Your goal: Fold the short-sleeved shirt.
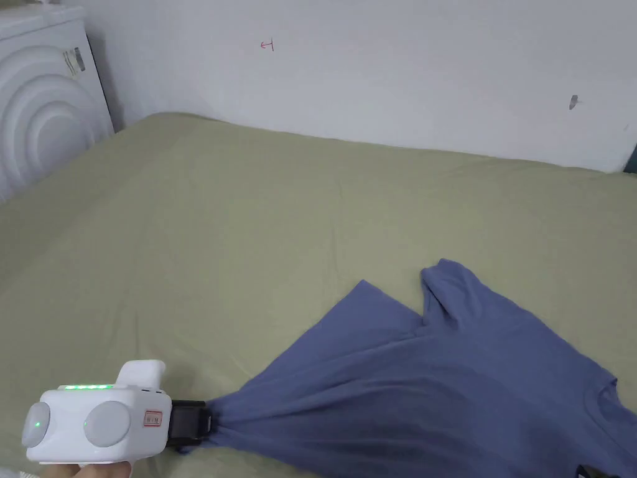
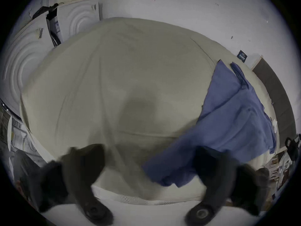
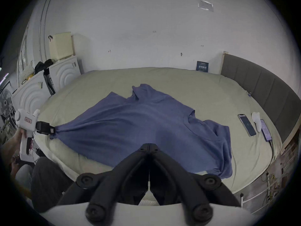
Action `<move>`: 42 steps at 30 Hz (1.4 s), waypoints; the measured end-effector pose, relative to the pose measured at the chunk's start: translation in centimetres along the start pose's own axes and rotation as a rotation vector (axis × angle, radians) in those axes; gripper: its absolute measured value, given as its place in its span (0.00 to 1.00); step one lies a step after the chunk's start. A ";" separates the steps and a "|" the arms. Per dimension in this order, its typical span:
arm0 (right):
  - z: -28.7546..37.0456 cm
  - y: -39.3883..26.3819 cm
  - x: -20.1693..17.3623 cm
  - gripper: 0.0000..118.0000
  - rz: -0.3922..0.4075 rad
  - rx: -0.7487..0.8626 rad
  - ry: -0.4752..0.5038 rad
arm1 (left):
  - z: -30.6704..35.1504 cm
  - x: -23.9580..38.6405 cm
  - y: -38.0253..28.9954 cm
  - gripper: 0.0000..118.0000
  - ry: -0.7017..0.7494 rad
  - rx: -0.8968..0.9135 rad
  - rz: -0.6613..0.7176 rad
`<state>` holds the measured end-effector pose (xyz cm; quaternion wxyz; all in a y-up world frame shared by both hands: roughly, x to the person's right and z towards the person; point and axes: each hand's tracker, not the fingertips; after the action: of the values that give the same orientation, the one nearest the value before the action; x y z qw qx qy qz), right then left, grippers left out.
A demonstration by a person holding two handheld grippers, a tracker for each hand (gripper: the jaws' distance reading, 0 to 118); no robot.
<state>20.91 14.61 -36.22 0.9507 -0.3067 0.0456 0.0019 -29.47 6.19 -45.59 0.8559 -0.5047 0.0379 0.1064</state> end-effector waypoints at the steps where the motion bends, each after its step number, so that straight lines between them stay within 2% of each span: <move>1: -0.2 0.0 0.1 0.02 0.003 -0.004 0.000 | 0.2 0.4 -0.1 0.71 0.019 0.000 -0.012; 2: -0.5 0.0 0.1 0.02 0.003 -0.006 0.001 | 0.5 0.6 -0.1 0.65 0.029 0.003 -0.085; 3: -1.0 0.1 0.2 0.02 -0.001 -0.015 0.003 | 1.2 0.6 -0.2 0.54 0.007 -0.003 -0.104; 4: -1.4 0.1 0.5 0.02 -0.009 -0.025 0.007 | 1.6 0.5 -0.2 0.31 0.008 -0.003 -0.082; 5: -2.0 0.3 0.7 0.02 -0.027 -0.043 0.020 | 1.8 0.3 -0.1 0.10 -0.058 0.006 -0.060; 6: -2.5 0.4 0.8 0.02 -0.031 -0.052 0.023 | 2.0 0.4 0.0 0.02 -0.099 0.008 -0.015; 9: -4.1 1.1 1.2 0.02 -0.025 -0.068 0.035 | 2.0 1.3 0.0 0.02 -0.030 0.023 -0.071; 13: -7.6 2.8 2.8 0.02 -0.018 -0.088 0.035 | 1.9 1.7 0.3 0.02 -0.021 0.020 -0.095; 21: -21.0 10.5 8.2 0.03 0.038 -0.178 0.000 | 1.6 2.2 0.5 0.02 -0.021 0.006 -0.081; 22: -22.5 11.4 8.8 0.09 0.041 -0.197 0.012 | 1.6 2.2 0.5 0.02 -0.021 0.003 -0.080; 23: -24.3 12.3 9.4 0.27 0.034 -0.226 0.038 | 1.5 2.2 0.6 0.02 -0.023 0.001 -0.077; 24: -25.8 13.3 9.9 0.57 0.018 -0.261 0.039 | 1.4 2.2 0.7 0.02 -0.024 0.000 -0.069; 25: -27.3 14.1 10.3 0.82 0.012 -0.299 0.062 | 1.4 2.1 0.7 0.02 -0.025 0.000 -0.063; 26: -29.0 14.7 10.6 0.87 0.000 -0.345 0.083 | 1.4 2.1 0.7 0.02 -0.027 -0.001 -0.060; 28: -31.2 15.7 11.0 0.87 -0.004 -0.364 0.085 | 1.4 2.2 0.7 0.02 -0.027 -0.001 -0.058; 33: -35.0 16.4 10.6 0.87 0.043 -0.390 0.043 | 1.4 2.4 1.0 0.02 -0.022 -0.011 -0.069; 36: -37.3 15.8 10.3 0.86 0.113 -0.532 0.021 | 1.3 2.6 1.1 0.02 -0.020 -0.021 -0.081; 38: -35.9 16.1 10.2 0.83 0.084 -0.475 0.017 | 1.4 2.8 1.2 0.02 -0.017 -0.024 -0.086; 39: -35.0 16.4 10.3 0.71 0.074 -0.466 0.026 | 1.1 2.4 1.3 0.02 -0.015 -0.025 -0.090; 41: -33.1 17.0 9.8 0.04 0.065 -0.416 0.061 | 1.3 2.2 1.5 0.02 -0.013 -0.027 -0.090; 42: -31.7 17.3 9.7 0.04 0.084 -0.406 0.059 | 1.6 2.3 1.6 0.02 -0.014 -0.022 -0.085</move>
<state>27.34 9.90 -72.75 0.8668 -0.4897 0.0848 0.0417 -27.69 8.69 -46.60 0.8543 -0.5144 0.0093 0.0740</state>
